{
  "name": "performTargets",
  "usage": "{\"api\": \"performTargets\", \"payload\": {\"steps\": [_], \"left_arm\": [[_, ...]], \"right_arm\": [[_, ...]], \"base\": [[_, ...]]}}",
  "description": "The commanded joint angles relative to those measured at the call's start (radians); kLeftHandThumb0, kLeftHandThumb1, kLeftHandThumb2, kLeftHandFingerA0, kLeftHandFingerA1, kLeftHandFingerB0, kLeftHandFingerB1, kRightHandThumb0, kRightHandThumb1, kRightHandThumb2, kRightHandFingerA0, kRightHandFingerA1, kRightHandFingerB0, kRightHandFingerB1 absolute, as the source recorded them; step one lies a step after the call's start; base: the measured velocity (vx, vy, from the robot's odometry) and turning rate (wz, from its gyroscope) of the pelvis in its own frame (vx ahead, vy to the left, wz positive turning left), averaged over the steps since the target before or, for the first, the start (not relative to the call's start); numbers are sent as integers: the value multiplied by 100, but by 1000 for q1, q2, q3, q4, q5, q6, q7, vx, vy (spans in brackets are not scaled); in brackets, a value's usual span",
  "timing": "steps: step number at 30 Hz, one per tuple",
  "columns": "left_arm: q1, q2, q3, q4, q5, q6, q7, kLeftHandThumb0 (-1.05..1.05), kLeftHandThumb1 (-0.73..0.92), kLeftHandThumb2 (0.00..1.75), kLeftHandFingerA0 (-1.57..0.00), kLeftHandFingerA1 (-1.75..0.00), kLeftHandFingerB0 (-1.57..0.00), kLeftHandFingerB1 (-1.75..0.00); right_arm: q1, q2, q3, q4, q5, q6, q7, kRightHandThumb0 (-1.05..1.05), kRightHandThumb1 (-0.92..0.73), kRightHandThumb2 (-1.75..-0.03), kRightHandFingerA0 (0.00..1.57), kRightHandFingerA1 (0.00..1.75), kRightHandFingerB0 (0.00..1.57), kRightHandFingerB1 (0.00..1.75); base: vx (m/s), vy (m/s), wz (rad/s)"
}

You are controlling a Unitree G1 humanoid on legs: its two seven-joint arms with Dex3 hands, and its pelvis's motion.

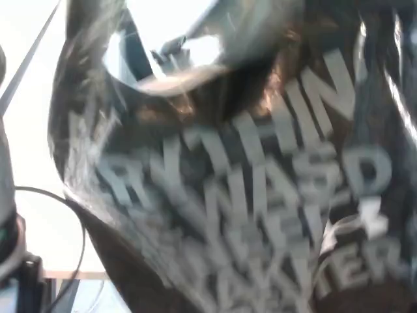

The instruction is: A plastic bag is kept infront of the robot in the middle of the desk and the robot uses both its hands to grab it from the top and lifts it up and then releases it.

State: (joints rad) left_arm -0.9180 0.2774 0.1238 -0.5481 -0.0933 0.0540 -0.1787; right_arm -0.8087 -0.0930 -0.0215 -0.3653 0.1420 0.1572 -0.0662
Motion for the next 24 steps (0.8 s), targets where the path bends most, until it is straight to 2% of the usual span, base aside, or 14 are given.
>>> {"api": "performTargets", "payload": {"steps": [1, 2, 4, 5, 6, 7, 13, 14, 15, 16, 21, 22, 23, 24], "left_arm": [[-47, 80, 18, 237, -14, -38, -78, -19, 46, 84, -125, -144, -103, -133], [-63, 86, 21, 292, -25, -38, -88, -18, 61, 57, -94, -173, -74, -175], [-137, 123, 0, 474, 72, -134, -51, -20, 44, 84, -128, -145, -106, -134], [-179, 146, -14, 570, 137, -189, -15, -22, 45, 84, -126, -144, -104, -133], [-201, 160, -21, 622, 169, -214, 6, -22, 45, 84, -126, -144, -104, -133], [-256, 184, -36, 715, 210, -227, 36, -16, 63, 58, -94, -175, -72, -175], [-386, 200, -17, 934, 156, -221, 24, -17, 61, 58, -91, -175, -67, -175], [-390, 199, -19, 935, 159, -196, 31, -24, 47, 82, -122, -146, -100, -134], [-394, 197, -23, 935, 164, -159, 41, -24, 47, 82, -122, -146, -100, -134], [-389, 195, -25, 940, 162, -179, 35, -18, 61, 58, -91, -175, -69, -175], [-296, 196, -109, 804, 284, -239, 72, -19, 61, 58, -94, -175, -72, -175], [-281, 180, -104, 772, 246, -213, 44, -20, 48, 83, -124, -146, -104, -135], [-268, 160, -91, 745, 189, -178, 6, -20, 48, 83, -124, -146, -104, -135], [-215, 158, -92, 682, 164, -179, -26, -18, 62, 57, -88, -175, -69, -175]], "right_arm": [[-134, -106, -7, 316, -157, -27, -21, -38, -87, -65, 90, 174, 55, 158], [-163, -127, -2, 387, -182, -40, -30, -43, -85, -70, 87, 173, 61, 152], [-267, -171, -1, 587, -208, -26, -49, -40, -86, -68, 74, 174, 53, 146], [-327, -195, -5, 702, -206, -26, -44, -39, -89, -64, 74, 175, 42, 152], [-361, -210, -8, 767, -196, -31, -30, -39, -89, -64, 74, 175, 42, 152], [-430, -249, -2, 883, -211, -34, -27, -42, -84, -71, 86, 163, 50, 130], [-661, -322, 66, 1180, -314, -34, -136, -40, -84, -70, 83, 156, 63, 112], [-698, -334, 62, 1231, -303, -50, -120, -44, -87, -67, 98, 155, 57, 139], [-753, -351, 56, 1307, -286, -72, -94, -44, -87, -67, 98, 155, 57, 139], [-794, -359, 51, 1346, -278, -59, -96, -43, -86, -66, 98, 151, 59, 117], [-992, -434, 96, 1519, -321, 1, -123, -47, -85, -65, 86, 157, 59, 136], [-1018, -444, 102, 1533, -327, 13, -122, -45, -85, -65, 88, 160, 60, 133], [-1042, -452, 109, 1549, -331, 16, -118, -45, -85, -65, 88, 160, 60, 133], [-1088, -477, 108, 1569, -336, 25, -151, -43, -83, -65, 83, 158, 56, 121]], "base": [[0, 0, 0], [0, 0, 0], [0, 0, 0], [0, 0, 0], [0, 0, 0], [0, 0, 0], [0, 0, 0], [0, 0, 0], [0, 0, 0], [0, 0, 0], [0, 0, 0], [0, 0, 0], [0, 0, 0], [0, 0, 0]]}}
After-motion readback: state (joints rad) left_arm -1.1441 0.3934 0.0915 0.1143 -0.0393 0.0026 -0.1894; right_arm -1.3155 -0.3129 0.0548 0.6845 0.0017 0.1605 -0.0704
